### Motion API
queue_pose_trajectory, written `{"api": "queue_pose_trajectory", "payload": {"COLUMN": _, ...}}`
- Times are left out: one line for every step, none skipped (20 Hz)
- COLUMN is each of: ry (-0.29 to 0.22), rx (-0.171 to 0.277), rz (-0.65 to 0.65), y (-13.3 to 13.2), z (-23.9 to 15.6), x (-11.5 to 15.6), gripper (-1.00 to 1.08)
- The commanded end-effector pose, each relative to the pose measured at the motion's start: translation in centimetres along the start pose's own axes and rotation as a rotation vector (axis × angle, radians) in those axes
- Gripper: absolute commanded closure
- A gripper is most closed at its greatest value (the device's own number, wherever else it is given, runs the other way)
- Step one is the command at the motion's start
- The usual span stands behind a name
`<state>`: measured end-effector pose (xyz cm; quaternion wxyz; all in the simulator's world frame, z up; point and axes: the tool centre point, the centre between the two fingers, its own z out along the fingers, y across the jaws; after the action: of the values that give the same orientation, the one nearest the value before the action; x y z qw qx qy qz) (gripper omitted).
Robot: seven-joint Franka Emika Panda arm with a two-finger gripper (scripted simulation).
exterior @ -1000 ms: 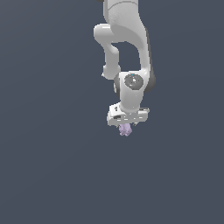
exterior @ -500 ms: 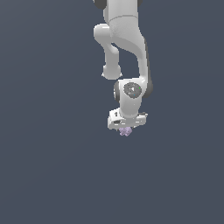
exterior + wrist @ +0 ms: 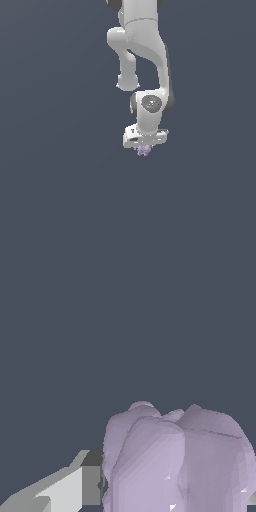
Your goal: Pick up the object and move it to a goal position.
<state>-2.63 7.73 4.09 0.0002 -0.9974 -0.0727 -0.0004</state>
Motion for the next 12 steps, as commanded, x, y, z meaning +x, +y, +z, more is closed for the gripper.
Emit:
{"api": "queue_pose_trajectory", "payload": {"ry": -0.001, "rx": 0.000, "rz": 0.000, "y": 0.0, "z": 0.1, "x": 0.0, "gripper": 1.08}}
{"api": "queue_pose_trajectory", "payload": {"ry": 0.000, "rx": 0.000, "rz": 0.000, "y": 0.0, "z": 0.0, "x": 0.0, "gripper": 1.08}}
{"api": "queue_pose_trajectory", "payload": {"ry": 0.000, "rx": 0.000, "rz": 0.000, "y": 0.0, "z": 0.0, "x": 0.0, "gripper": 1.08}}
{"api": "queue_pose_trajectory", "payload": {"ry": 0.000, "rx": 0.000, "rz": 0.000, "y": 0.0, "z": -0.1, "x": 0.0, "gripper": 1.08}}
{"api": "queue_pose_trajectory", "payload": {"ry": 0.000, "rx": 0.000, "rz": 0.000, "y": 0.1, "z": -0.3, "x": 0.0, "gripper": 1.08}}
{"api": "queue_pose_trajectory", "payload": {"ry": 0.000, "rx": 0.000, "rz": 0.000, "y": 0.2, "z": -0.5, "x": 0.1, "gripper": 1.08}}
{"api": "queue_pose_trajectory", "payload": {"ry": 0.000, "rx": 0.000, "rz": 0.000, "y": 0.2, "z": -0.8, "x": 0.1, "gripper": 1.08}}
{"api": "queue_pose_trajectory", "payload": {"ry": 0.000, "rx": 0.000, "rz": 0.000, "y": 0.3, "z": -1.1, "x": 0.2, "gripper": 1.08}}
{"api": "queue_pose_trajectory", "payload": {"ry": 0.000, "rx": 0.000, "rz": 0.000, "y": 0.5, "z": -1.5, "x": 0.2, "gripper": 1.08}}
{"api": "queue_pose_trajectory", "payload": {"ry": 0.000, "rx": 0.000, "rz": 0.000, "y": 0.6, "z": -2.0, "x": 0.3, "gripper": 1.08}}
{"api": "queue_pose_trajectory", "payload": {"ry": 0.000, "rx": 0.000, "rz": 0.000, "y": 0.8, "z": -2.5, "x": 0.4, "gripper": 1.08}}
{"api": "queue_pose_trajectory", "payload": {"ry": 0.000, "rx": 0.000, "rz": 0.000, "y": 1.0, "z": -3.1, "x": 0.5, "gripper": 1.08}}
